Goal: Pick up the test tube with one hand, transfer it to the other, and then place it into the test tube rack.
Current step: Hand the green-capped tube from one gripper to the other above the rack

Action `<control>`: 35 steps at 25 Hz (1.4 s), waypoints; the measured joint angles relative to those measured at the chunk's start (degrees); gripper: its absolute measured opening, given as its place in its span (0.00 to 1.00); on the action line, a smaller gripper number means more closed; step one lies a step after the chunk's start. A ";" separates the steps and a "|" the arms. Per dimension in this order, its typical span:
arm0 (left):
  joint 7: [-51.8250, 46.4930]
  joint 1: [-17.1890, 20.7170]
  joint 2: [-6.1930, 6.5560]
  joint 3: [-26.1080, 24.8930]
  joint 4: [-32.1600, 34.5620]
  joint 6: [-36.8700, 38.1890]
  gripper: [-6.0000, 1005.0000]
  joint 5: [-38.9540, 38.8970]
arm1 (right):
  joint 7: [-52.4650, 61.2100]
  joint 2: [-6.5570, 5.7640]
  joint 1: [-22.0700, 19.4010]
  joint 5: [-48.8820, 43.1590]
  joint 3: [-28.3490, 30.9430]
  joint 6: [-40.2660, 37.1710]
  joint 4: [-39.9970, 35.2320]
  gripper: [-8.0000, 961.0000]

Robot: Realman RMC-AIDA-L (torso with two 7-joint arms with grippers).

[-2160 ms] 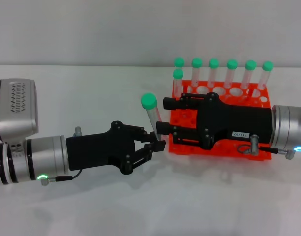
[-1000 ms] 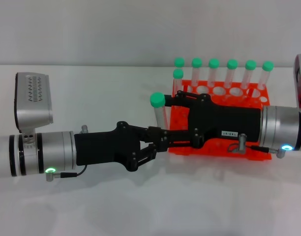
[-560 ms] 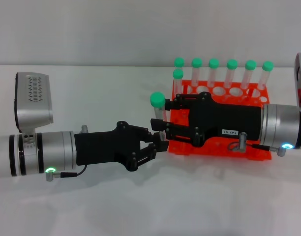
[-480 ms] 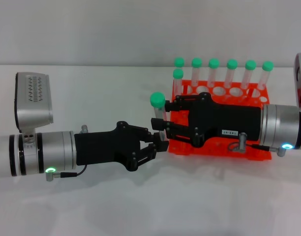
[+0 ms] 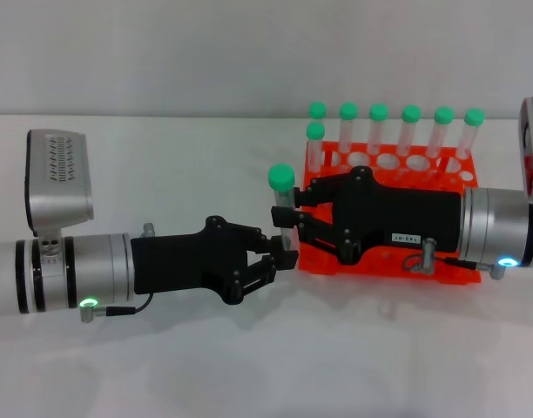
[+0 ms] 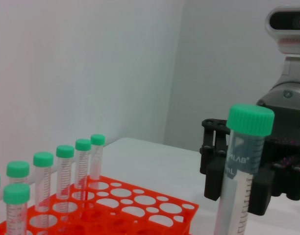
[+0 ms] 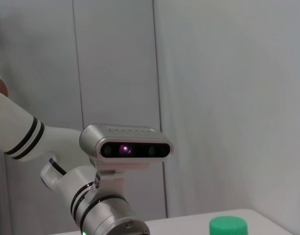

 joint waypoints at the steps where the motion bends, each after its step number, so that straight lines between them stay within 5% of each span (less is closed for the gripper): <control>1: 0.00 0.04 0.00 0.00 0.00 0.00 0.17 0.00 | -0.04 0.02 0.00 -0.03 -0.02 0.00 0.00 0.25; 35: -0.44 3.33 0.27 0.00 -4.39 3.06 0.20 -3.09 | -0.09 -0.31 -0.14 -0.07 0.48 0.69 0.04 0.23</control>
